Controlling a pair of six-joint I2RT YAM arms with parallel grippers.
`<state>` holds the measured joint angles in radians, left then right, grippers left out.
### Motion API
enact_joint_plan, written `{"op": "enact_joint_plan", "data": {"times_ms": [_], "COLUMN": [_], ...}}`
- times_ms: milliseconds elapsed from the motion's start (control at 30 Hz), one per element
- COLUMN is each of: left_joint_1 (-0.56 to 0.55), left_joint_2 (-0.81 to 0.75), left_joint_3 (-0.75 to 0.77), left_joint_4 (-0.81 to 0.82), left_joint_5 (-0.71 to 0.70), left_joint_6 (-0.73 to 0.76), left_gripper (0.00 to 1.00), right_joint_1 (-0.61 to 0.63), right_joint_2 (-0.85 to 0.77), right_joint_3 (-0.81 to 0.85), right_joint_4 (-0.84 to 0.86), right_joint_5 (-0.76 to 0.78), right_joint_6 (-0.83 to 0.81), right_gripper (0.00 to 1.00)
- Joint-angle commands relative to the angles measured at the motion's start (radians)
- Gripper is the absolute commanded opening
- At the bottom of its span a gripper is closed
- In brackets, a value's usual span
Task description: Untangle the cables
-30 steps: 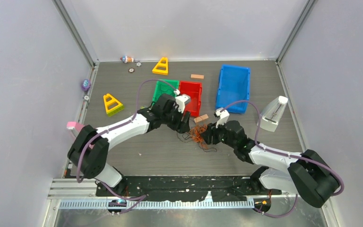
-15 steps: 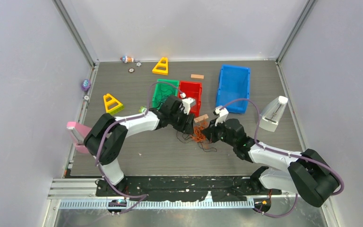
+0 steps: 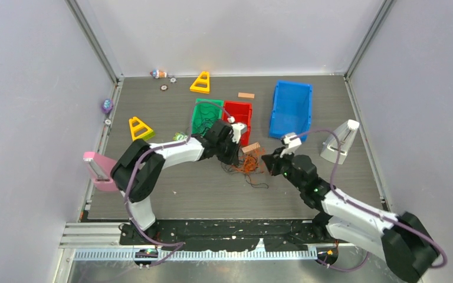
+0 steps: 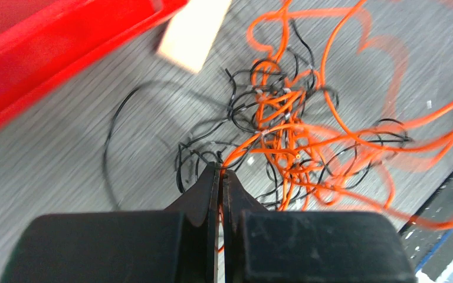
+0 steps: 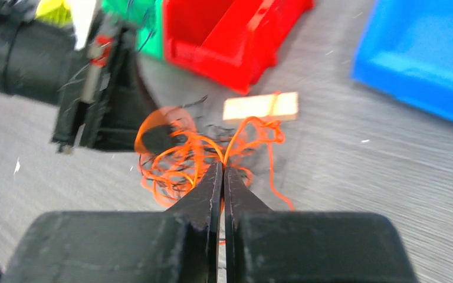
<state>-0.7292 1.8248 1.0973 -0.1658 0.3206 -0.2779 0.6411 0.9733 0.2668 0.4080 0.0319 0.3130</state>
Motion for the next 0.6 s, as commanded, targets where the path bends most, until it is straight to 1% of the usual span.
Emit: {"op": "enact_joint_plan", "data": {"times_ms": [0, 33, 100, 233, 367, 467, 567], "left_joint_1": [0.033, 0.049, 0.08, 0.124, 0.125, 0.127, 0.127], "left_joint_2": [-0.203, -0.242, -0.327, -0.458, -0.554, -0.617, -0.68], "left_joint_3": [-0.119, -0.154, -0.225, -0.347, -0.42, -0.454, -0.487], "left_joint_4": [0.058, 0.084, 0.142, 0.225, 0.265, 0.259, 0.264], "left_joint_5": [-0.216, -0.241, -0.281, -0.365, -0.441, -0.546, -0.611], "left_joint_6": [0.008, -0.001, -0.022, -0.057, -0.058, -0.065, -0.069], "left_gripper": [0.0, 0.0, 0.0, 0.0, 0.0, 0.0, 0.0], "right_joint_1": [-0.003, -0.004, -0.007, -0.009, -0.011, -0.01, -0.012], "right_joint_2": [-0.225, -0.301, -0.405, -0.557, -0.639, -0.693, -0.735], "right_joint_3": [-0.082, -0.095, -0.131, -0.175, -0.186, -0.177, -0.186], "right_joint_4": [-0.023, -0.042, -0.066, -0.134, -0.206, -0.307, -0.338], "right_joint_5": [0.317, 0.384, 0.464, 0.606, 0.713, 0.885, 0.916], "right_joint_6": [0.02, 0.028, 0.043, 0.078, 0.115, 0.21, 0.223], "right_gripper": [0.05, 0.05, 0.05, 0.05, 0.06, 0.05, 0.05]}}
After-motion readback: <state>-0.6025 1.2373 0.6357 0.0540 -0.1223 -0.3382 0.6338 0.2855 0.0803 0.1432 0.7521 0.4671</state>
